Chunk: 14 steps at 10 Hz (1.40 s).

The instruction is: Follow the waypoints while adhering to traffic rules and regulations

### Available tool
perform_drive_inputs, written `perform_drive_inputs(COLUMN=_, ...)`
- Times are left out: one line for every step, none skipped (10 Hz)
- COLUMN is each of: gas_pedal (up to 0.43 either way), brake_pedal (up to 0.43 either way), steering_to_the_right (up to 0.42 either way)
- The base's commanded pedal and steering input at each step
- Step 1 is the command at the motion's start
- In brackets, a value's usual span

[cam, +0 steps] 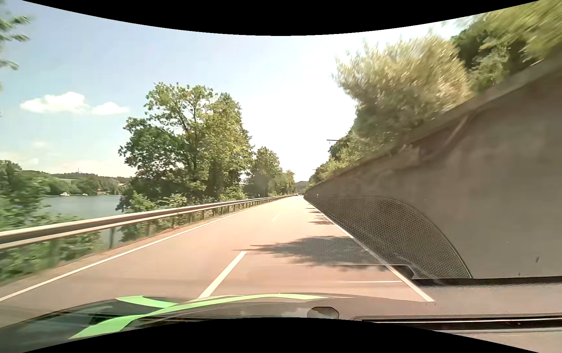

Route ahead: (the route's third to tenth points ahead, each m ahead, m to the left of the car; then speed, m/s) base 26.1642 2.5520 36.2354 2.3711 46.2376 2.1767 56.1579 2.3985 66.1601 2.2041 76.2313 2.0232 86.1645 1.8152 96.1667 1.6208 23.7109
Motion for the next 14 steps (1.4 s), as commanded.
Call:
perform_drive_inputs(gas_pedal=0.197, brake_pedal=0.000, steering_to_the_right=0.000)
perform_drive_inputs(gas_pedal=0.209, brake_pedal=0.000, steering_to_the_right=0.000)
perform_drive_inputs(gas_pedal=0.220, brake_pedal=0.000, steering_to_the_right=0.000)
perform_drive_inputs(gas_pedal=0.228, brake_pedal=0.000, steering_to_the_right=0.000)
perform_drive_inputs(gas_pedal=0.228, brake_pedal=0.000, steering_to_the_right=0.000)
perform_drive_inputs(gas_pedal=0.228, brake_pedal=0.000, steering_to_the_right=0.000)
perform_drive_inputs(gas_pedal=0.220, brake_pedal=0.000, steering_to_the_right=0.001)
perform_drive_inputs(gas_pedal=0.197, brake_pedal=0.000, steering_to_the_right=0.000)
perform_drive_inputs(gas_pedal=0.197, brake_pedal=0.000, steering_to_the_right=0.000)
perform_drive_inputs(gas_pedal=0.197, brake_pedal=0.000, steering_to_the_right=0.000)
perform_drive_inputs(gas_pedal=0.209, brake_pedal=0.000, steering_to_the_right=0.000)
perform_drive_inputs(gas_pedal=0.220, brake_pedal=0.000, steering_to_the_right=0.000)
perform_drive_inputs(gas_pedal=0.228, brake_pedal=0.000, steering_to_the_right=0.000)
perform_drive_inputs(gas_pedal=0.240, brake_pedal=0.000, steering_to_the_right=0.000)
